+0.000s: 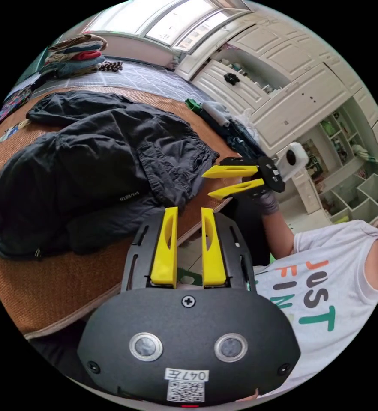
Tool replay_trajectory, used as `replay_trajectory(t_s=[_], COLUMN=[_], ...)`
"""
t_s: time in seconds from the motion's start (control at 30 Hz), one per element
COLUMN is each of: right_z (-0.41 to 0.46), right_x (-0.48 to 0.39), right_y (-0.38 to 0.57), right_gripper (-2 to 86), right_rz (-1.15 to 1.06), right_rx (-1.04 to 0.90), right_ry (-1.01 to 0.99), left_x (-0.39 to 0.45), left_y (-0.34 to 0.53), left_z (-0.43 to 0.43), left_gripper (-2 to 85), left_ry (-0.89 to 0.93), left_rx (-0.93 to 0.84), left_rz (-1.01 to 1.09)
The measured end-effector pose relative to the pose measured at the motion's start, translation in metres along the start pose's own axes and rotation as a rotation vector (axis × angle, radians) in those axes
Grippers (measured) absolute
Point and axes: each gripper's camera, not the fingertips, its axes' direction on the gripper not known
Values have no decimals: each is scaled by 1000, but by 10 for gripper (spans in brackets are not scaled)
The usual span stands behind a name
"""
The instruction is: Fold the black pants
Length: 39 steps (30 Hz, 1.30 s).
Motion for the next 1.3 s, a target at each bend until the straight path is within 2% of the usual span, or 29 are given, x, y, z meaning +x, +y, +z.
replay_trajectory(t_s=[0.13,0.23,0.37,0.53,0.6,0.67,0.73,0.8,0.97,1.17,1.3], right_z=[42,35,17,34,42,53,61,73,97,119,134], right_x=[-33,-30,40,141,168,193,200,203,210,210,208], right_y=[-16,-15,-17,-26,-28,-24,-16,-4,22,33,31], right_gripper=[7,-3,-6,-6,-6,-7,-7,-7,-7,-7,-7], right_rz=[-129,-95,105,257,287,336,359,389,445,473,481], right_rx=[-150,-82,19,-15,2,47,104,155,198,216,223], right_ry=[174,207,0,-241,-282,-312,-325,-353,-392,-394,-402], left_x=[21,37,53,64,79,90,97,97,87,60,55], left_y=[8,19,28,21,28,36,42,44,48,65,70], left_z=[0,2,-14,-35,-53,-66,-71,-62,-46,-37,-36], left_gripper=[89,90,85,84,87,83,60,58,63,65,59], left_ry=[-98,-116,-151,-220,-349,-387,-294,-181,-216,-87,-85], left_rx=[-2,-2,134,224,287,318,297,265,379,483,512], left_rz=[-25,-30,1,49,76,97,139,94,-14,-135,-156])
